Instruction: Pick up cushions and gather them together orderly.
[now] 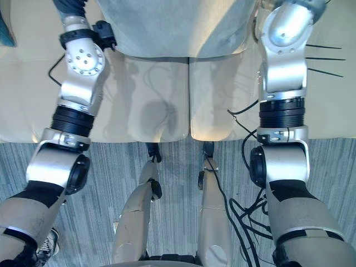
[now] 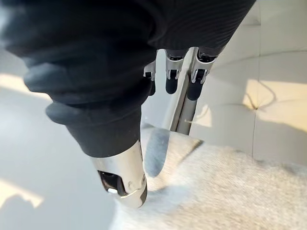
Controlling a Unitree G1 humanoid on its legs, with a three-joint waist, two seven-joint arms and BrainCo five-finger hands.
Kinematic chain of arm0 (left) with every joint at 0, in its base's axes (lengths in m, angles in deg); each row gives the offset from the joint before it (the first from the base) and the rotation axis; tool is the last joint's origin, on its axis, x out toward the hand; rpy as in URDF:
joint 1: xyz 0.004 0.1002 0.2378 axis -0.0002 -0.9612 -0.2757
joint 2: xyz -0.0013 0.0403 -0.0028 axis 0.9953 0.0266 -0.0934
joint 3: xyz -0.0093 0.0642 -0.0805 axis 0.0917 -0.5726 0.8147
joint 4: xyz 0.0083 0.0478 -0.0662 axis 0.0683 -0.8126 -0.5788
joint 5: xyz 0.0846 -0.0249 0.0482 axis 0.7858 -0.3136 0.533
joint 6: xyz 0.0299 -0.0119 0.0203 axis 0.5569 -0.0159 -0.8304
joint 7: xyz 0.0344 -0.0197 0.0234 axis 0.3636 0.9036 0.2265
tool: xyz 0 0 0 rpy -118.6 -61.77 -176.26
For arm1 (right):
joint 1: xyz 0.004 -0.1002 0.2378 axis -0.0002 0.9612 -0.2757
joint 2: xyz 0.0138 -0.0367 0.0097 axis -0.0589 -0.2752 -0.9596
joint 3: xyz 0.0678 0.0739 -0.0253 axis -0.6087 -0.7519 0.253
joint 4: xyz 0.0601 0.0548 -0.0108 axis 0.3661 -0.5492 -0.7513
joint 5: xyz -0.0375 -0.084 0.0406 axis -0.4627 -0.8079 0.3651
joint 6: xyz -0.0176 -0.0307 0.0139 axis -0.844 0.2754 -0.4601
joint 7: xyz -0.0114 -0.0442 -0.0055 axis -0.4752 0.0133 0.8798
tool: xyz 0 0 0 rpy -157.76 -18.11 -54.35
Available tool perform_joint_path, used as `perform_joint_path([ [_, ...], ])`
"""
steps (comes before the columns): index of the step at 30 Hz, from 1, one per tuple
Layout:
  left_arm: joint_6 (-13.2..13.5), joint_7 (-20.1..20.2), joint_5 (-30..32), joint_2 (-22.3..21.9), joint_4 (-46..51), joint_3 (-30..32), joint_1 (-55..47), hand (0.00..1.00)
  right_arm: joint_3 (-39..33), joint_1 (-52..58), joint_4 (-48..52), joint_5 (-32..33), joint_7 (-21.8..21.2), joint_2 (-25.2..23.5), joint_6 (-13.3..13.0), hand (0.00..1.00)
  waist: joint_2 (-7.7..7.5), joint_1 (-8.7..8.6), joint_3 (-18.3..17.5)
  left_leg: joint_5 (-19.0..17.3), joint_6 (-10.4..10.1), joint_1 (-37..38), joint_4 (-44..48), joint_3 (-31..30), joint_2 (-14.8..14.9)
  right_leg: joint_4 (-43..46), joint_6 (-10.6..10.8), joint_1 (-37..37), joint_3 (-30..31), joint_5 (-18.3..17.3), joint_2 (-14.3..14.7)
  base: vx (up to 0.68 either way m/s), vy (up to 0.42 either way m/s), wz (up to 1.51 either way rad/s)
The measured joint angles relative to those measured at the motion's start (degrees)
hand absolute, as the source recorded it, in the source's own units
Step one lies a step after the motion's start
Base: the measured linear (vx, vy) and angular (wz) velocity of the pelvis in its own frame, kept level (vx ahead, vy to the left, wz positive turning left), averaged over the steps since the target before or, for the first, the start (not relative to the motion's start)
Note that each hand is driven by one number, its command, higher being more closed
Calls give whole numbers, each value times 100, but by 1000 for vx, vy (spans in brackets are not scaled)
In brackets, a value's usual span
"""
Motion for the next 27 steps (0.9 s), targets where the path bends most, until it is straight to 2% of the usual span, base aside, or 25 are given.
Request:
perform_joint_path([
  [5, 28, 349, -407, 413, 437, 470, -1165, 0, 47, 888, 84, 758, -595, 526, -103, 0, 5, 2, -8, -41, 27, 424, 46, 160, 33, 2, -27, 535, -160, -173, -44, 18, -59, 12],
  [6, 53, 492, -499, 472, 589, 574, -1585, 0, 51, 1235, 317, 897, -738, 599, -134, 0, 5, 9, -8, -165, 139, 493, 104, 214, 40, 2, -16, 639, -165, -239, -47, 6, -46, 1],
  [9, 83, 865, -645, 438, 995, 677, -2815, 0, 160, 2375, 950, 1069, -1133, 626, -295, 0, 3, 10, -10, -203, 184, 692, 127, 243, 8, -23, 21, 856, -141, -277, -78, 25, -37, 1],
  [11, 110, 1096, -676, 141, 1243, 684, -3574, 0, 198, 3326, 1162, 1066, -1385, 492, -340, 0, 0, 33, -12, -290, 229, 841, 245, 229, 13, -59, 29, 1085, -155, -310, -87, 39, -42, 4],
  [13, 121, 1407, -645, -437, 1403, 647, -4788, 0, 267, 4631, 1172, 1001, -1680, -62, -344, 0, -10, 37, -185, -470, 227, 1052, 326, 222, 8, -138, 44, 1392, -199, -428, -91, 55, -48, 6],
  [14, 120, 1475, -615, -577, 1405, 630, -5078, 0, 289, 4934, 1169, 986, -1741, -210, -344, 0, -14, 39, -242, -503, 242, 1089, 346, 223, 11, -154, 46, 1442, -213, -442, -91, 72, -46, 4],
  [16, 98, 1713, -520, -980, 1376, 574, -5851, 0, 315, 5777, 1085, 598, -1942, -649, -335, 0, -24, 46, -336, -620, 228, 1251, 429, 225, 40, -260, 47, 1700, -264, -462, -92, 92, -36, -1],
  [17, 91, 1861, -372, -1198, 1243, 519, -6288, 0, 348, 6281, 988, 322, -2056, -896, -329, 0, -25, 55, -371, -660, 223, 1438, 440, 223, 46, -319, 56, 1918, -281, -482, -86, 110, -39, -3],
  [18, 57, 1983, -245, -1373, 1008, 482, -6660, 0, 391, 6721, 732, 80, -2169, -1120, -324, 0, -37, 44, -553, -711, 201, 1550, 445, 224, 39, -358, 65, 2047, -286, -518, -74, 115, -38, -2],
  [19, 24, 2041, -220, -1417, 868, 437, -6836, 0, 406, 6915, 560, -71, -2208, -1217, -316, 0, -36, 37, -652, -727, 190, 1631, 440, 227, 23, -393, 77, 2135, -287, -529, -70, 96, -21, -5],
  [20, -11, 2215, -21, -1486, 375, 405, -7187, 0, 405, 7293, -17, -362, -2338, -1423, -295, 0, -39, 39, -930, -753, 175, 1805, 438, 213, 13, -546, 93, 2359, -301, -541, -59, 101, -7, -6],
  [23, -83, 2423, 345, -1511, -667, 423, -7510, 0, 349, 7644, -1206, -774, -2505, -1545, -193, 0, -34, 10, -1299, -859, 129, 2193, 378, 161, 24, -925, 130, 2864, -294, -501, -8, 87, 6, -12],
  [27, -201, 2536, 759, -1514, -1568, 648, -7666, 0, -56, 7774, -2319, -987, -2578, -1626, -159, 0, -87, -24, -1474, -906, 117, 2656, 176, 243, 24, -1436, 179, 3373, -223, -297, 47, 29, 35, -17],
])
